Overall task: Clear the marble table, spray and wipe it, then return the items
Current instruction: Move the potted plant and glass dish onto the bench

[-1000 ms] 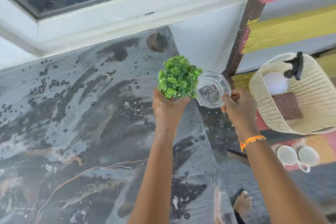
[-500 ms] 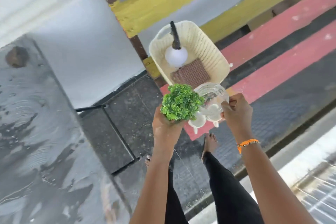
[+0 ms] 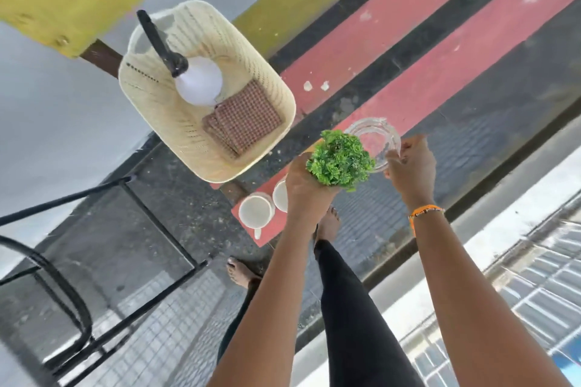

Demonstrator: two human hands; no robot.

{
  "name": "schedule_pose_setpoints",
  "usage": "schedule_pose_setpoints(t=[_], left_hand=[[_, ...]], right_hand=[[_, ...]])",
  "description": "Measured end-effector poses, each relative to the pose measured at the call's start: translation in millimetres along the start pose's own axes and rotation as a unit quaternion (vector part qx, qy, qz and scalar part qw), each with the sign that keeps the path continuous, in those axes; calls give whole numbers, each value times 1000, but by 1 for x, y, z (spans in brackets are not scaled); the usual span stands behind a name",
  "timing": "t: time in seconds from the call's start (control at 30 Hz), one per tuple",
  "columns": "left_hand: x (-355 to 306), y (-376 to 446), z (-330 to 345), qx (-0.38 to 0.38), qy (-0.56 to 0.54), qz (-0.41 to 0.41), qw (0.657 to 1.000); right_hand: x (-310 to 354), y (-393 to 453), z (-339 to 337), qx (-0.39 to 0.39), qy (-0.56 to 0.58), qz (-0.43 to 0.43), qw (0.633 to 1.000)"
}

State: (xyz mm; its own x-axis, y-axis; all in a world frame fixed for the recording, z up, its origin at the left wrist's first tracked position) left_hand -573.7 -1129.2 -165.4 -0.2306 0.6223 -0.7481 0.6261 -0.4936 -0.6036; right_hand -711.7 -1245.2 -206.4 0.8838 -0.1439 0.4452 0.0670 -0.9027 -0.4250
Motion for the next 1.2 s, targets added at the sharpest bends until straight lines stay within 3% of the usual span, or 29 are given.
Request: schedule_pose_setpoints(t=[0.1, 0.6, 0.77, 0.97, 1.2], left_hand=[[10, 17, 13, -2, 44, 3, 999], [43, 61, 40, -81, -23, -23, 996], [49, 53, 46, -58, 10, -29, 998], [38, 40, 42, -41, 7, -33, 999], [33, 22, 23, -19, -60, -52, 997]], right_hand=[[-4, 19, 14, 15, 0, 11, 1000], [-23, 65, 47, 50, 36, 25, 998], [-22, 57, 44, 56, 27, 23, 998], [-10, 37, 31, -3, 36, -15, 999], [13, 6, 35, 69, 67, -79, 992]])
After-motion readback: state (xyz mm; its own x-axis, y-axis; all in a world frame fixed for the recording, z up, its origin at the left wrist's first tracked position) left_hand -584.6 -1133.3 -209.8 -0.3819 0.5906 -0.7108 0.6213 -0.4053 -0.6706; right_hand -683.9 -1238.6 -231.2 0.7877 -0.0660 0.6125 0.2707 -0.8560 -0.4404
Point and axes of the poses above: each hand's wrist, its own y-axis towards the middle knuckle, its own z-axis out of the palm, x = y × z, the point moved 3 cm from there along y, towards the middle knuckle, and after that the axes turned 10 degrees about -y, right-handed, at the moved point
